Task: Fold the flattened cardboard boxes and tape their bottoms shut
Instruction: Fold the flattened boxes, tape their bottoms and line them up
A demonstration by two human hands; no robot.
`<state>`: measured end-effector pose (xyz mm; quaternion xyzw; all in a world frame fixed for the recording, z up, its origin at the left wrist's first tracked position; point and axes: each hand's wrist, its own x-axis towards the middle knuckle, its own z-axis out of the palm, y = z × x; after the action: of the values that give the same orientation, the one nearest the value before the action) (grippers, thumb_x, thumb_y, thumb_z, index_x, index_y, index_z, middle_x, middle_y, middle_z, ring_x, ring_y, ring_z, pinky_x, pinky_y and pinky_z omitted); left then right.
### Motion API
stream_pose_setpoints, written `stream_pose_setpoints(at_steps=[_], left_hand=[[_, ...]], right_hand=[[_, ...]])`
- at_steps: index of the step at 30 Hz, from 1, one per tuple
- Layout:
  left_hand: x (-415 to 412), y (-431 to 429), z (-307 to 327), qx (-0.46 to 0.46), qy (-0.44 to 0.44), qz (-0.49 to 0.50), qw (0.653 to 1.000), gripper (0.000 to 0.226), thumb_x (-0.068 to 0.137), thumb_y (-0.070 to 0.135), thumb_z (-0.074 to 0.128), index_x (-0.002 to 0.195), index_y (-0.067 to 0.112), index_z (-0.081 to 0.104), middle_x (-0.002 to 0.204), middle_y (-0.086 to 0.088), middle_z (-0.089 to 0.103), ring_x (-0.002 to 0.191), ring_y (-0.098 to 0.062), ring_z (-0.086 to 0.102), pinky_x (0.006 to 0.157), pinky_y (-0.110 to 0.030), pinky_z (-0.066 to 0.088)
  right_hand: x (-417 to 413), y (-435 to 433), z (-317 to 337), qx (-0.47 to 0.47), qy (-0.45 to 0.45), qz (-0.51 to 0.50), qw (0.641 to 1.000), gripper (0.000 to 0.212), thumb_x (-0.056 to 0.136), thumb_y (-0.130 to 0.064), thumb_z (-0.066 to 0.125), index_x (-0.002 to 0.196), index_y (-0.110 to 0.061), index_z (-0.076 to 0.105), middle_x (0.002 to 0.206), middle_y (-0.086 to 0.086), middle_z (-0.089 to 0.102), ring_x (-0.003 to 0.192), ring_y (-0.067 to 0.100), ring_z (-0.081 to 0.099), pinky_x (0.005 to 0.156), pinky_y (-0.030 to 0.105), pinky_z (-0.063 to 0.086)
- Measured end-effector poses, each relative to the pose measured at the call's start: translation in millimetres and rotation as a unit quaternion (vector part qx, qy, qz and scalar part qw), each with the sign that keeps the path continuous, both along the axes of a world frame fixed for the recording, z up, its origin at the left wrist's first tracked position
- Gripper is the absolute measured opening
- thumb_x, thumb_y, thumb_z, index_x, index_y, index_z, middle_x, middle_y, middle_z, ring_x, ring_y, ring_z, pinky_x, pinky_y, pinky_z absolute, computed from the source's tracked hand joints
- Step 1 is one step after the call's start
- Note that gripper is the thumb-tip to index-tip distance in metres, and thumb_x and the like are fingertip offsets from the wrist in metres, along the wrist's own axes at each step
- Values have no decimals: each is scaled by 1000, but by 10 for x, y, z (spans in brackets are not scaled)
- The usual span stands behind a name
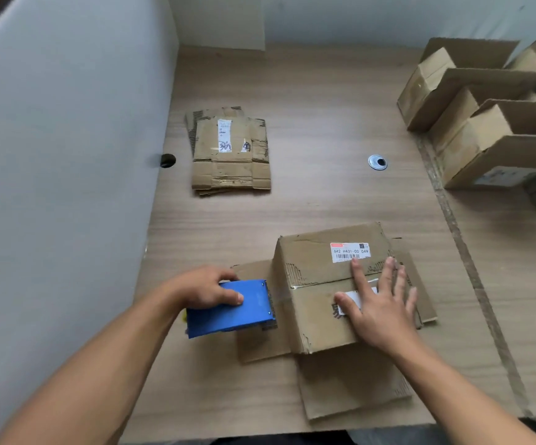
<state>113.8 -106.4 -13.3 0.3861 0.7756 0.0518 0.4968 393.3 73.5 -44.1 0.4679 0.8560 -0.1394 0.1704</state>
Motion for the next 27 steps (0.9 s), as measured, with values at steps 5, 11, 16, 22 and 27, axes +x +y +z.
stream_pose_setpoints(at_steps=[5, 11, 16, 22, 27], left_hand=[[137, 400, -14, -19, 36, -56, 998, 39, 89, 48, 64, 124, 31, 62, 121, 4, 65, 104, -19, 60, 89, -32, 48], [443, 663, 170, -17, 182, -70, 981, 23, 82, 40, 60, 84, 17, 62, 83, 2, 62, 85, -24, 61, 69, -30, 48], [805, 759, 185, 3, 210, -38, 977, 25, 85, 37, 59, 103, 21, 67, 110, -3, 68, 105, -28, 63, 74, -30, 43], [826, 671, 7, 15, 211, -22, 977, 34, 84, 44, 57, 106, 21, 69, 109, -4, 70, 100, -28, 63, 73, -31, 44], [972, 517, -153, 11, 193, -25, 981, 43, 84, 48, 56, 115, 20, 66, 122, -8, 66, 114, -30, 61, 87, -35, 50]], right_hand=[[-24, -6, 31, -7, -13, -2, 1000, 82, 78, -82, 8, 150, -52, -15, 160, 18, -28, 147, 38, -27, 118, 60, -7], [-189, -160, 235, 44, -48, 32, 997, 61, 97, -67, 24, 151, -54, -2, 164, 15, -17, 149, 46, -14, 116, 64, -2], [-508, -575, 260, 42, 37, 85, 995, 60, 98, -61, 35, 153, -46, 18, 163, 10, 10, 147, 36, 11, 114, 52, 21], [-276, -288, 293, -11, 27, 148, 989, 62, 98, -58, 40, 153, -51, 12, 167, -3, 0, 152, 23, 4, 119, 44, 18], [-139, -266, 311, -24, 6, 156, 988, 76, 90, -71, 42, 151, -56, 0, 166, -9, -14, 153, 18, -9, 120, 52, 10]])
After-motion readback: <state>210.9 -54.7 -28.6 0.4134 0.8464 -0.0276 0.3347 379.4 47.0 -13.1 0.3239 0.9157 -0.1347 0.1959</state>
